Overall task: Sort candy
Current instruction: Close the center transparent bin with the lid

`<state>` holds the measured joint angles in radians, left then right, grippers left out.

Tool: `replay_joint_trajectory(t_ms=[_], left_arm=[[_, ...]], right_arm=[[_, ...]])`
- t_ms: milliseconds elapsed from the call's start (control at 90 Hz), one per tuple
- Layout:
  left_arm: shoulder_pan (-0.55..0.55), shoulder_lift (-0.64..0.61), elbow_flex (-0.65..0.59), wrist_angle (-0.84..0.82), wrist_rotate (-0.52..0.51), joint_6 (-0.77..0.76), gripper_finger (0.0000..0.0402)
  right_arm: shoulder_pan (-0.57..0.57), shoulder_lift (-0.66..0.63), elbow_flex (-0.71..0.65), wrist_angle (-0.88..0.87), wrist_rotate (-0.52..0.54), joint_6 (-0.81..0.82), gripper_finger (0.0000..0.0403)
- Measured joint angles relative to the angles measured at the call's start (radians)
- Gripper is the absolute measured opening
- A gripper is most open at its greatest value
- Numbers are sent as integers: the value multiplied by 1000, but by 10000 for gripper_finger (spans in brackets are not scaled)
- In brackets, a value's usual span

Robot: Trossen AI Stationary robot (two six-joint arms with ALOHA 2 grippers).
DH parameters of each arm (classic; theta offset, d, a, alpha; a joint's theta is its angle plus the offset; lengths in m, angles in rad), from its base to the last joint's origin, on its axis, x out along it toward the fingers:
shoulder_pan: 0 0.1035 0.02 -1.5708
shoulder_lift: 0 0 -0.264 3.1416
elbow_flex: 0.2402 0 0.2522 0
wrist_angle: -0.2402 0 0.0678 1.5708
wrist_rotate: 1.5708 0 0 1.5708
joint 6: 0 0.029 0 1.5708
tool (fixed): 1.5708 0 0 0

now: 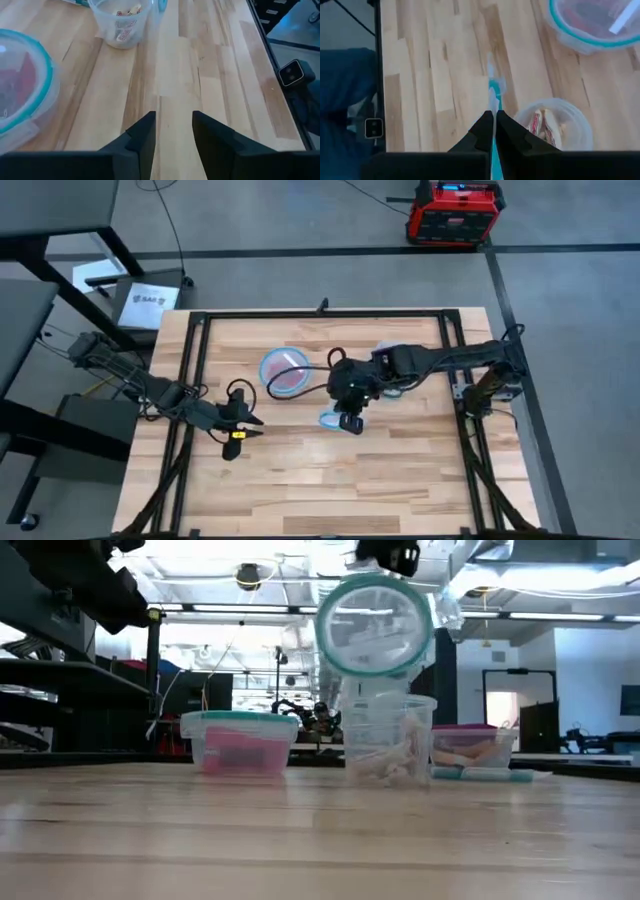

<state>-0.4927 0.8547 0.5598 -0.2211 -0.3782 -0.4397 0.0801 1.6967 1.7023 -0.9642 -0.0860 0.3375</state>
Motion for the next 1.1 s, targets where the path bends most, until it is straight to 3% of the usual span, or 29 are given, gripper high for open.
replay_joint_trajectory(t_ms=[478,733,889,1100], left_arm=[[0,0,0,-10,8,-14,113],[0,0,0,-10,8,-14,113],[0,0,0,-9,8,-14,113],[0,0,0,-10,8,-14,113]], right_arm=[[-162,-16,-103,-33,-40,-67,0],[-201,-1,-134,-20,17,-186,5],[-195,-2,-132,50,11,-197,46],[-184,2,-171,69,9,-209,137]])
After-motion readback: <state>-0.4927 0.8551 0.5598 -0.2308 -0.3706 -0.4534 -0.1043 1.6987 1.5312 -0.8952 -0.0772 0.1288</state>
